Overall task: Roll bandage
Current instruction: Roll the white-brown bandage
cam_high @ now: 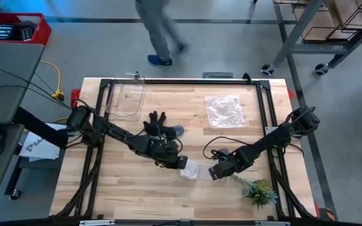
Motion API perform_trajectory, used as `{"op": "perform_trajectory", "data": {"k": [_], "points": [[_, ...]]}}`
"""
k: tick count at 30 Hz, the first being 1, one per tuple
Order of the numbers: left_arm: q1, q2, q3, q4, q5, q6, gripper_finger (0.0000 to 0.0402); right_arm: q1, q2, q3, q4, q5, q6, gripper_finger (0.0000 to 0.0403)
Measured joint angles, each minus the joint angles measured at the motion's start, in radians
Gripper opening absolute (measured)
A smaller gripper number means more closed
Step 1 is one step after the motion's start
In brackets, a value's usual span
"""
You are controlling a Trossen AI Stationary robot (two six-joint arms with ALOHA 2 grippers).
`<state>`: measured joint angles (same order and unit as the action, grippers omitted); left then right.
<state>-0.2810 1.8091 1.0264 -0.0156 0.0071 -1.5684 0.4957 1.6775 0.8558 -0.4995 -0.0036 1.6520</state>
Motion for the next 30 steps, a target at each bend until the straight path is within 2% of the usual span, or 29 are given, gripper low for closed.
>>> {"op": "perform_trajectory", "data": {"k": [11,30], "points": [[0.011,0.000,0.001,0.154,-0.041,0.000,0.0007,0.000,0.000,0.000,0.000,0.000,0.000,0.0000],[0.012,0.001,0.001,0.157,-0.065,0.055,0.0012,0.000,0.001,-0.001,0.010,-0.001,0.000,0.0000]]}}
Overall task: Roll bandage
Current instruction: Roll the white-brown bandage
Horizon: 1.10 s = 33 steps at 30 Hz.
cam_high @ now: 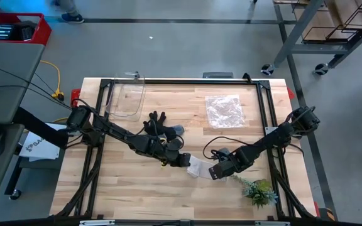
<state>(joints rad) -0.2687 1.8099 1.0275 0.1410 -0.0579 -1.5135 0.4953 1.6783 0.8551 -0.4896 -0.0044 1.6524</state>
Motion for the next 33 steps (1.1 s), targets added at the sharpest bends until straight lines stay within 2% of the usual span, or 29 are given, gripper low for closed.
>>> {"op": "perform_trajectory", "data": {"k": [6,13,20,25,27,29,32,33], "points": [[0.000,0.000,0.000,0.005,-0.016,0.030,0.0020,-0.011,0.000,0.000,0.004,-0.002,0.000,0.0000],[0.000,0.005,0.000,0.023,-0.032,0.051,0.0061,-0.018,0.001,-0.001,0.020,0.005,-0.003,0.0000],[0.004,0.089,0.000,0.173,0.031,0.027,0.0093,-0.018,0.001,-0.001,0.029,0.011,-0.003,0.0000],[0.067,0.022,-0.001,0.154,0.033,0.111,0.0103,-0.018,0.001,-0.001,0.036,0.014,-0.003,0.0000],[0.089,-0.033,0.001,0.092,0.021,0.185,0.0107,-0.018,0.002,-0.001,0.037,0.014,-0.003,0.0000],[0.099,-0.087,0.002,-0.054,0.001,0.242,0.0110,-0.018,0.002,-0.001,0.038,0.015,-0.003,0.0000],[0.082,-0.135,-0.005,-0.282,-0.032,0.267,0.0117,-0.018,0.002,-0.001,0.040,0.015,-0.004,0.0000],[0.069,-0.141,-0.022,-0.303,-0.028,0.262,0.0120,-0.018,0.002,-0.001,0.040,0.016,-0.006,0.0000]]}}
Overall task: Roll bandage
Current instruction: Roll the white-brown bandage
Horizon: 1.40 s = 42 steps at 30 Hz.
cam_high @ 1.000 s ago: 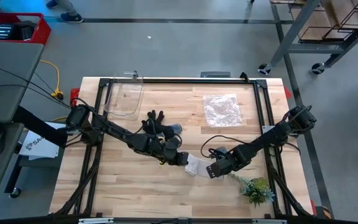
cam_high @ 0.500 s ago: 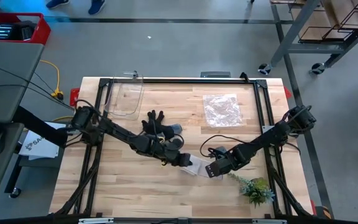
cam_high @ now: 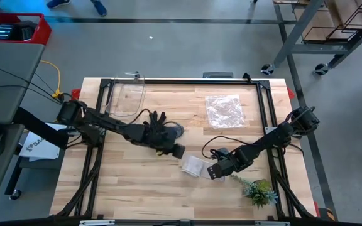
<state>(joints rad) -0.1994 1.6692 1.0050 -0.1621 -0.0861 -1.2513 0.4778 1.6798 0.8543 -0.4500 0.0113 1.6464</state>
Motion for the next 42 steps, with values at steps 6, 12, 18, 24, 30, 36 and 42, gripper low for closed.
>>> {"op": "perform_trajectory", "data": {"k": [6,12,18,24,30,36,42], "points": [[-0.047,0.032,-0.194,0.341,0.089,-0.189,0.0139,-0.002,0.000,0.000,0.000,0.000,-0.006,0.0000],[-0.034,0.088,-0.247,0.463,0.105,-0.244,0.0161,-0.002,0.000,0.000,0.002,-0.001,-0.005,0.0000],[-0.034,0.187,-0.201,0.544,0.133,-0.231,0.0185,-0.002,0.001,0.000,0.006,-0.006,-0.005,0.0000],[-0.013,0.243,-0.179,0.587,0.132,-0.272,0.0201,-0.002,0.001,0.000,0.010,-0.013,-0.005,0.0000],[-0.005,0.247,-0.179,0.596,0.132,-0.279,0.0207,-0.002,0.001,0.000,0.011,-0.015,-0.005,0.0000],[-0.019,0.248,-0.179,0.551,0.150,-0.291,0.0207,-0.002,0.001,0.000,0.011,-0.016,-0.005,0.0000],[-0.024,0.250,-0.141,0.449,0.157,-0.299,0.0204,-0.002,0.001,0.000,0.010,-0.016,-0.005,0.0000]]}}
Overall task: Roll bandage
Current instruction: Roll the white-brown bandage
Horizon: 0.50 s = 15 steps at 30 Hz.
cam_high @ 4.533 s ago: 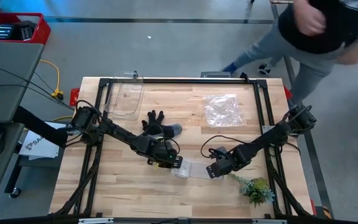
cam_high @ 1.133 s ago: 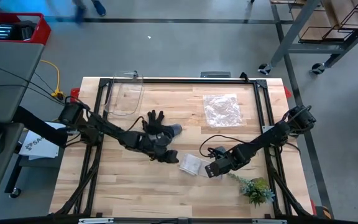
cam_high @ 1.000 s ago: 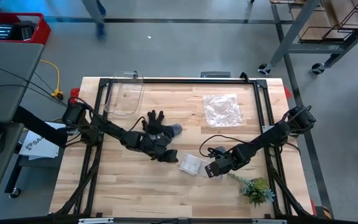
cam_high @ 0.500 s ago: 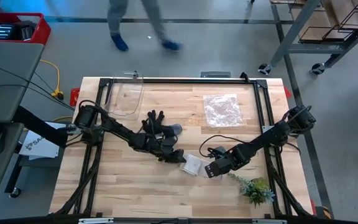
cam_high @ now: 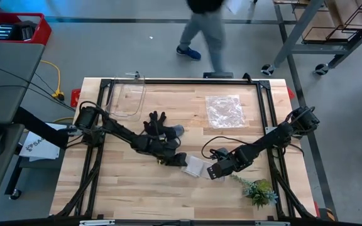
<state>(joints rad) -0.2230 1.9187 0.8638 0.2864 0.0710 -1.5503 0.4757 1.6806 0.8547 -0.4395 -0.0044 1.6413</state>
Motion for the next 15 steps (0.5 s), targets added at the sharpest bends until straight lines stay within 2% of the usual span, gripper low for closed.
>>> {"op": "perform_trajectory", "data": {"k": [2,9,12,15], "points": [[0.000,0.012,0.039,-0.078,0.003,0.023,0.0199,0.000,0.000,0.000,0.001,0.000,0.000,0.0000],[0.014,0.083,0.152,-0.173,0.032,0.057,0.0162,0.000,0.000,0.000,0.010,-0.001,0.000,0.0000],[0.014,0.095,0.176,-0.215,0.029,0.061,0.0124,0.000,0.000,0.000,0.017,-0.001,0.003,0.0000],[0.014,0.092,0.175,-0.227,0.027,0.089,0.0059,0.000,0.000,0.001,0.020,-0.001,0.003,0.0000]]}}
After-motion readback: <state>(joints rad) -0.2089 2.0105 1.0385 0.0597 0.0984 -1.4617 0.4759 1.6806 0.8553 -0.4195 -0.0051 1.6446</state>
